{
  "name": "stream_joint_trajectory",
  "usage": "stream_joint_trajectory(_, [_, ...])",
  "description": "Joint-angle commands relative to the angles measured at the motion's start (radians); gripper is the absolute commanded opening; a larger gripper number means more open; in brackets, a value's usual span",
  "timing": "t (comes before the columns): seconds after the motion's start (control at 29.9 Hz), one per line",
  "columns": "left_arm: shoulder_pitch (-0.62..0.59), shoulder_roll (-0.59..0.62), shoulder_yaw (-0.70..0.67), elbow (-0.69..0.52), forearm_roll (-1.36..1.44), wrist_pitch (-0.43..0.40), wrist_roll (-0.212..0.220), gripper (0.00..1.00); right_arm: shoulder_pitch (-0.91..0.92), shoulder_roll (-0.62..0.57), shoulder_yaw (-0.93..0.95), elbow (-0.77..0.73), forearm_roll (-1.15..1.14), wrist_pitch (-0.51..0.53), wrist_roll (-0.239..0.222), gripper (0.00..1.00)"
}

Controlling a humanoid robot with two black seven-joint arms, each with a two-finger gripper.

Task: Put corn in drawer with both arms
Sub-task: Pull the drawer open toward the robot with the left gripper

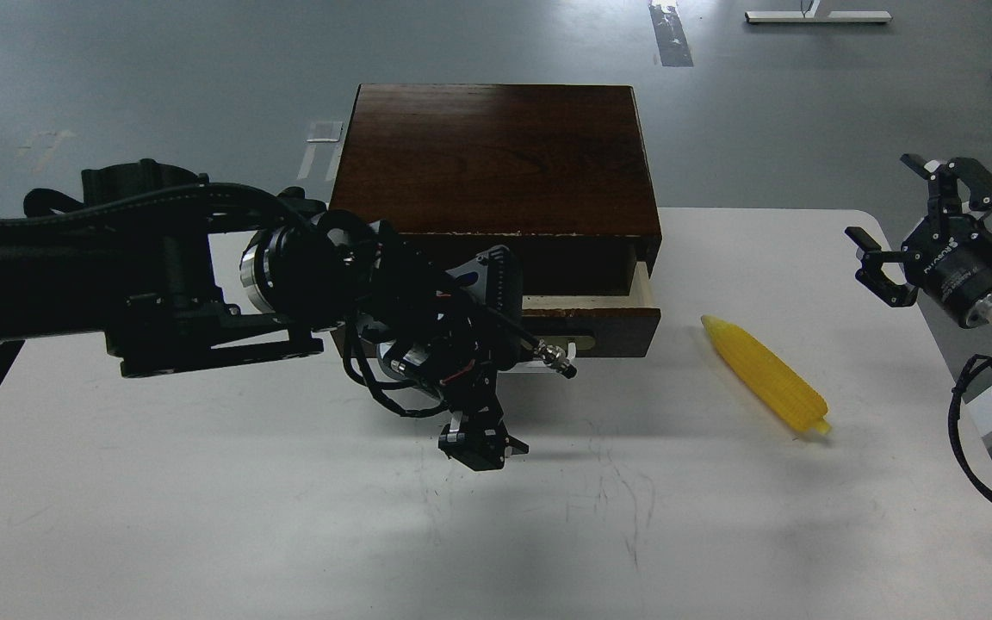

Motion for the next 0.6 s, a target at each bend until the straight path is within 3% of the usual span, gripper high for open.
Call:
stream_joint_trajectory(0.0, [-0.001, -0.002, -0.005, 0.005, 0.000, 0.000, 0.000, 0.99, 0.000, 0.000, 0.000, 0.000, 0.000, 0.000, 0.000, 1.00])
stream_joint_trajectory(0.33, [-0.037, 0.018, -0.040, 0.005, 0.002, 0.000, 0.000, 0.99, 0.000, -0.001, 0.000, 0.000, -0.002, 0.000, 0.000, 1.00])
stream_joint_trajectory(0.57, [-0.046, 0.093, -0.187, -0.070, -0.169, 0.000, 0.000, 0.98, 0.000, -0.015, 0.000, 0.000, -0.002, 0.000, 0.000, 1.00])
